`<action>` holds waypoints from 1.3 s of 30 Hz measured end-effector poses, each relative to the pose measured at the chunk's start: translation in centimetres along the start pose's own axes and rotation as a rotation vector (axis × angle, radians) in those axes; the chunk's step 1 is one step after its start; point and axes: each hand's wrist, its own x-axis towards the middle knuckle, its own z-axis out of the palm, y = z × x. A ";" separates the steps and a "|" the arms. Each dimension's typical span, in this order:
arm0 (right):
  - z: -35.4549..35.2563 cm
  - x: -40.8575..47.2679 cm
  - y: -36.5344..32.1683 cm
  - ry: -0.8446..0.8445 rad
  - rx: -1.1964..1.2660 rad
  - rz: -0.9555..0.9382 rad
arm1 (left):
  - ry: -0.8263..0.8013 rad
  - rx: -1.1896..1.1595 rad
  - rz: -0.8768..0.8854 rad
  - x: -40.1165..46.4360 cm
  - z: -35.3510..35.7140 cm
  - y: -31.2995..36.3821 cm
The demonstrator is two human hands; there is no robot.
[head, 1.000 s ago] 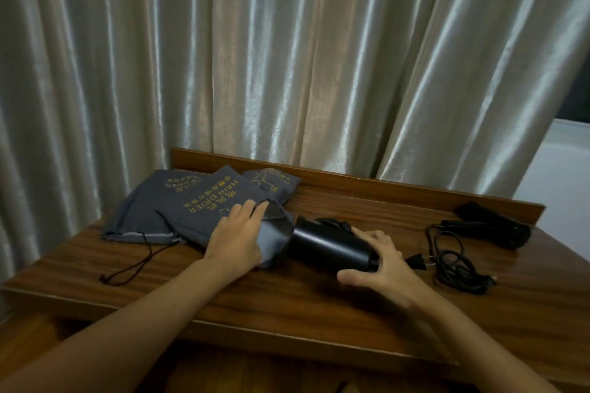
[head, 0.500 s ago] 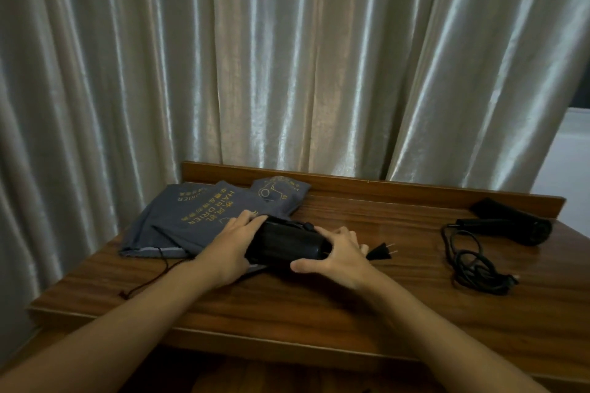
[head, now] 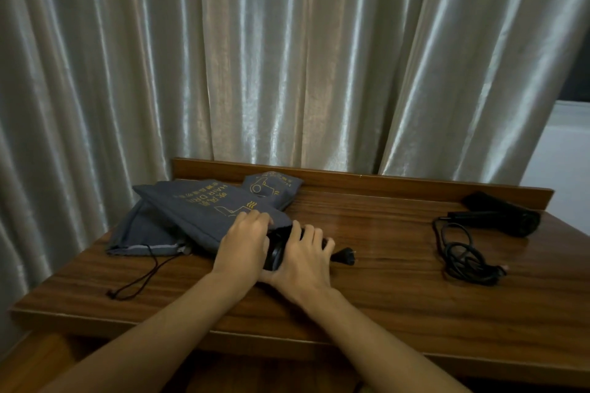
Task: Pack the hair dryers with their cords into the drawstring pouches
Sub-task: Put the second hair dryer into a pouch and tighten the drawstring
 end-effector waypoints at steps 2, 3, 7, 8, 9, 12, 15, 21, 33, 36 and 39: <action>0.4 0.0 0.1 -0.031 0.006 0.015 | 0.001 0.003 -0.007 -0.2 0.1 -0.2; 0.5 0.1 0.3 -0.046 -0.002 -0.001 | 0.011 0.010 -0.009 -0.3 0.1 -0.2; -0.3 0.6 2.3 -0.272 -0.039 -0.011 | 0.013 0.089 -0.022 -0.7 0.3 -0.2; -0.7 0.7 3.0 -0.323 -0.037 0.019 | 0.011 0.103 -0.031 -0.7 0.2 -0.1; -1.0 0.7 3.5 -0.353 -0.028 0.044 | 0.010 0.120 -0.041 -0.6 0.1 0.0; -1.2 0.1 4.0 -0.307 -0.020 0.040 | -0.013 0.225 -0.046 0.4 -0.1 0.5; -0.6 -0.7 3.5 -0.144 0.047 -0.007 | -0.066 0.276 -0.022 1.6 0.1 1.0; 0.2 -0.8 1.9 0.118 0.065 -0.059 | -0.086 0.159 0.055 1.7 0.5 0.6; 1.2 2.7 1.4 -0.134 0.383 0.051 | 0.056 0.061 -0.095 -5.8 1.5 -3.0; 1.1 5.4 2.5 -0.347 0.626 0.106 | 0.094 0.055 -0.305 -6.7 2.3 -2.9; 1.3 7.0 3.4 -0.542 0.693 0.062 | 0.030 0.047 -0.469 -6.3 2.5 -3.0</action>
